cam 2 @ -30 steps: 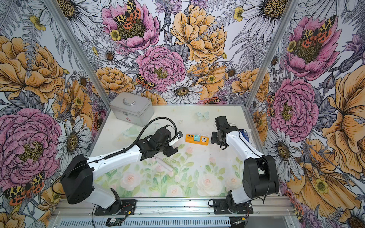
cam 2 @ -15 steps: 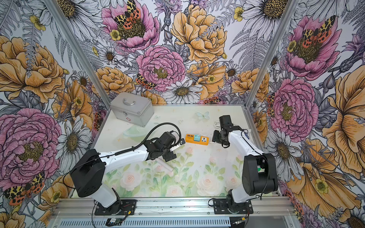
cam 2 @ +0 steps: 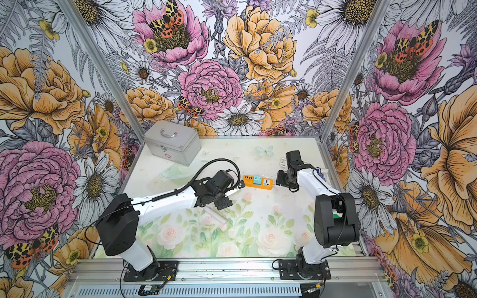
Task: Charge the electric toothbrush
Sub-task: Pick up the charging cable from the center of the board.
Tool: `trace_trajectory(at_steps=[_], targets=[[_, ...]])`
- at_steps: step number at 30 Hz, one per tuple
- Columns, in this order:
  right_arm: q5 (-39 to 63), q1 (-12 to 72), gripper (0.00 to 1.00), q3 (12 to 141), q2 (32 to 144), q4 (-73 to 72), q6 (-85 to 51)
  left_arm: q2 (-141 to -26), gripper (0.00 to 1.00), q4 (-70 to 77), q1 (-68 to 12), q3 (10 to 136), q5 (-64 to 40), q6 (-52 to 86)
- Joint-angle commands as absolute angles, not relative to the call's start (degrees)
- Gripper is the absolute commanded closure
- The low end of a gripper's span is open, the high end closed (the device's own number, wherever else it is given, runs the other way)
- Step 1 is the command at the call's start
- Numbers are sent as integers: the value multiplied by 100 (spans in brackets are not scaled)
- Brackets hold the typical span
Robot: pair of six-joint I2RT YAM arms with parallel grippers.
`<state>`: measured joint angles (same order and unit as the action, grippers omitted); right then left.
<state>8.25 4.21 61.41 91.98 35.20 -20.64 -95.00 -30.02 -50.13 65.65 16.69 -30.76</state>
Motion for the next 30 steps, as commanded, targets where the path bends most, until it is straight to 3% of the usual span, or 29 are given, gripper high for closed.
trace_trajectory(at_steps=[1,9,16,30], targets=[[1027,489,45,6170,9351,3059,-1863,-9595,4,-2600,-5027,6638,1397,-2865],[1132,632,45,6504,10019,2747,-1907,-9188,3,-1509,-4940,6308,832,-2503],[1080,710,53,6635,10148,2559,-1970,-8908,3,-743,-4879,5956,731,-2224],[601,725,52,5842,8914,3041,-2036,-8771,3,-519,-4815,5802,685,-2101]])
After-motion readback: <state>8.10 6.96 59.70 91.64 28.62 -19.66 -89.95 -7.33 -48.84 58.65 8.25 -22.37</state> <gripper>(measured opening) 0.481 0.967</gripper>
